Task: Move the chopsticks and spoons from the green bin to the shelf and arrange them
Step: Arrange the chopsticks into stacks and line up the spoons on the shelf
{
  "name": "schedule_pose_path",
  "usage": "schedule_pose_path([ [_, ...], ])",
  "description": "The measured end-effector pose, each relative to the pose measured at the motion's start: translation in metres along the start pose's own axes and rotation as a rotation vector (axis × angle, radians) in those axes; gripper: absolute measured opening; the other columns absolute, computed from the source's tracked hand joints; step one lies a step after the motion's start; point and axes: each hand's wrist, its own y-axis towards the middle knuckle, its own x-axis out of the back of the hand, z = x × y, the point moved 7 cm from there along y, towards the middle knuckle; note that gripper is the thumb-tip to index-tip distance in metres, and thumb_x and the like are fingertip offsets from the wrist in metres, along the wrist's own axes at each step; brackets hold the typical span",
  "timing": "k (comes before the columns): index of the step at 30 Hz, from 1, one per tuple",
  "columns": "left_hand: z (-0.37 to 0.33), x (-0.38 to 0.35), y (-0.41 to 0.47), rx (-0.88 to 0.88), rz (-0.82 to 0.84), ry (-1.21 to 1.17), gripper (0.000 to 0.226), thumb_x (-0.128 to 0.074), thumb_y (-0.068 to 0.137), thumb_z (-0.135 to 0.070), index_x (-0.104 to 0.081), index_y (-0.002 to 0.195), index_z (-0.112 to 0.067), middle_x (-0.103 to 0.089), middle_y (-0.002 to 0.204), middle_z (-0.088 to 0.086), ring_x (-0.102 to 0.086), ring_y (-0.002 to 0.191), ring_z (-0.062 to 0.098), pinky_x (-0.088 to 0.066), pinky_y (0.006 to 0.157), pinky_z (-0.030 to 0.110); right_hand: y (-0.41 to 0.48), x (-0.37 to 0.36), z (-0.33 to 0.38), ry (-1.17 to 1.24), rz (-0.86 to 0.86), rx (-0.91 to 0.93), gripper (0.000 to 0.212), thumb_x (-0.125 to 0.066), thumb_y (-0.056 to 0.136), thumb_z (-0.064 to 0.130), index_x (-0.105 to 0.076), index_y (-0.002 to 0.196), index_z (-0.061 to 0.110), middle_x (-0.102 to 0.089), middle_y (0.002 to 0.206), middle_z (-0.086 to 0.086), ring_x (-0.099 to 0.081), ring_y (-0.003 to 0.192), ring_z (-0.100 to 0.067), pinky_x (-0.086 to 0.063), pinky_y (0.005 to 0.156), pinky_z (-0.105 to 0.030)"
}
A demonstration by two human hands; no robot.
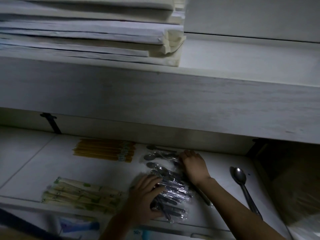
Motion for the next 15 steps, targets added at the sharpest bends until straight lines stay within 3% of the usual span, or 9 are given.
schedule_pose_path([
  [2,-0.011,0.004,0.007,-0.006,-0.092,-0.023,0.058,-0.050,0.062,-0.076,-0.061,0.102,-0.036,-0.063,0.113,-0.012,-0.042,0.112,0.008,-0.016,0.109,0.027,-0.005,0.011,0.010,-0.035,-0.069,0.037,0.035,-0.088,0.042,0.029,-0.064,0.066,0.022,-0.064,0.064,0.005,-0.063,0.057,-0.014,-0.044,0.049,-0.016],
  [4,-0.016,0.005,0.014,0.030,-0.120,-0.047,0.054,-0.049,0.060,-0.075,-0.061,0.094,-0.035,-0.064,0.102,-0.013,-0.042,0.104,0.005,-0.033,0.103,0.026,-0.013,0.014,0.023,-0.038,-0.059,0.100,0.031,-0.085,0.046,0.030,-0.065,0.067,0.020,-0.065,0.065,0.003,-0.062,0.054,-0.014,-0.044,0.048,-0.017],
  [6,-0.016,0.005,0.018,0.062,-0.110,-0.045,0.054,-0.049,0.058,-0.075,-0.058,0.093,-0.035,-0.062,0.099,-0.014,-0.042,0.099,0.004,-0.051,0.089,0.028,-0.021,0.011,0.038,0.013,0.070,0.174,0.023,-0.073,0.068,0.028,-0.067,0.087,0.015,-0.068,0.085,-0.004,-0.067,0.071,-0.022,-0.049,0.060,-0.024],
  [8,-0.015,0.006,0.018,0.061,-0.109,-0.056,0.058,-0.051,0.057,-0.076,-0.056,0.096,-0.034,-0.061,0.099,-0.014,-0.041,0.098,0.003,-0.052,0.084,0.027,-0.020,0.006,0.045,0.063,0.201,0.180,0.028,-0.054,0.086,0.033,-0.062,0.104,0.013,-0.061,0.110,-0.011,-0.062,0.097,-0.029,-0.047,0.078,-0.032],
  [10,-0.013,0.007,0.016,0.067,-0.107,-0.014,0.066,-0.048,0.056,-0.080,-0.053,0.102,-0.034,-0.061,0.100,-0.014,-0.041,0.098,0.003,-0.047,0.085,0.023,-0.009,0.012,0.043,0.178,0.241,0.104,0.034,-0.048,0.089,0.041,-0.062,0.105,0.014,-0.058,0.118,-0.011,-0.055,0.109,-0.030,-0.045,0.085,-0.034],
  [12,-0.006,0.011,0.012,0.117,-0.077,0.021,0.076,-0.044,0.054,-0.084,-0.052,0.108,-0.032,-0.061,0.104,-0.013,-0.042,0.100,0.004,-0.051,0.085,0.025,0.012,0.018,0.039,0.305,0.191,0.053,0.034,-0.047,0.091,0.037,-0.058,0.115,0.015,-0.053,0.125,-0.011,-0.050,0.116,-0.030,-0.045,0.088,-0.035],
  [15,0.009,0.005,0.002,0.208,0.008,0.036,0.091,-0.043,0.057,-0.085,-0.048,0.123,-0.024,-0.058,0.120,-0.004,-0.041,0.112,0.013,-0.052,0.091,0.038,0.045,0.003,0.041,0.382,0.259,0.024,0.041,-0.047,0.093,0.026,-0.046,0.132,0.011,-0.044,0.135,-0.016,-0.042,0.124,-0.033,-0.041,0.097,-0.036],
])
